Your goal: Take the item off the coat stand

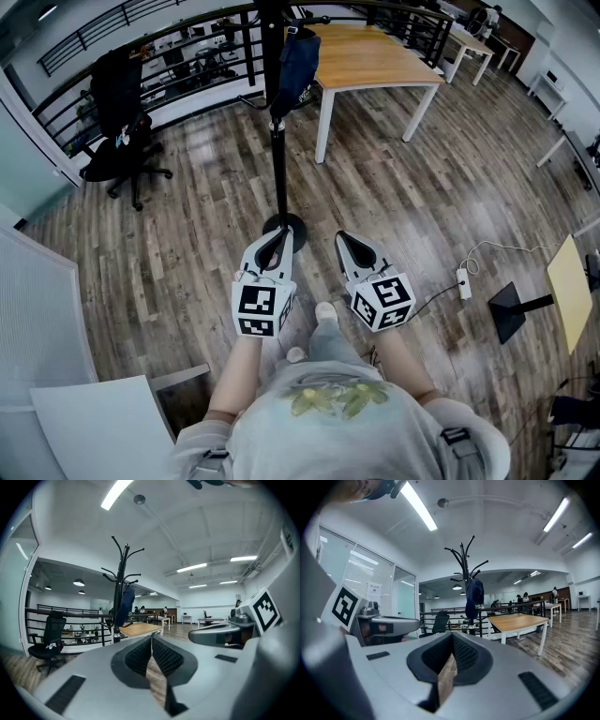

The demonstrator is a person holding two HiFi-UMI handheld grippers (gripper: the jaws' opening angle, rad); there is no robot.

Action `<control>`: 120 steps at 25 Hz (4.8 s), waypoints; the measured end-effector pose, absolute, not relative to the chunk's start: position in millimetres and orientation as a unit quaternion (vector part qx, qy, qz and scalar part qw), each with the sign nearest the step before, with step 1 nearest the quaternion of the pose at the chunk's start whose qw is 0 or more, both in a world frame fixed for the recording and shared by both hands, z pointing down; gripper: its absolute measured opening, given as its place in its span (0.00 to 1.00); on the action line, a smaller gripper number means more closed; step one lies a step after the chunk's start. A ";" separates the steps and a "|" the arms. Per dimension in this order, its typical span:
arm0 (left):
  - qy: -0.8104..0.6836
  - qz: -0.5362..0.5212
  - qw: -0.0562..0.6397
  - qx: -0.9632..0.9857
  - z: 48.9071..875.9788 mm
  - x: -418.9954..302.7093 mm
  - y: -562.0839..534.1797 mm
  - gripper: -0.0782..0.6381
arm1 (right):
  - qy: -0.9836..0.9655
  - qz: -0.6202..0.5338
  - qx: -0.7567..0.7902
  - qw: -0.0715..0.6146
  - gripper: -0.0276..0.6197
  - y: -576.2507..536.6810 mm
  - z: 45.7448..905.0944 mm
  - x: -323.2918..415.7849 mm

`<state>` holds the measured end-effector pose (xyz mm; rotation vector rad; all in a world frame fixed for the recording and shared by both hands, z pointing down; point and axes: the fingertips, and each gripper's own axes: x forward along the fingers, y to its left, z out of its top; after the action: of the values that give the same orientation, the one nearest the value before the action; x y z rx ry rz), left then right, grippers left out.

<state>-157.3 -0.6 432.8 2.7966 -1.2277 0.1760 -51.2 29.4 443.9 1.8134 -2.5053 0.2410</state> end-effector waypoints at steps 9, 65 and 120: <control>-0.404 0.059 0.037 0.912 428.7 -128.3 -26.9 0.14 | -0.811 0.060 0.582 0.018 0.06 -2.3 437.4 -23.0; -0.536 0.075 -0.012 0.841 404.3 -50.0 -172.6 0.41 | -0.879 0.055 0.473 -0.008 0.29 -188.8 420.2 72.1; -0.589 0.067 -0.054 0.804 368.4 -70.5 -330.2 0.31 | -0.921 0.057 0.386 -0.008 0.28 -400.0 383.8 25.2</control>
<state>-70.5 -330.2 368.4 2.6152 -1.9154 0.2164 25.2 -400.0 383.8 1.2188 -2.9081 0.1797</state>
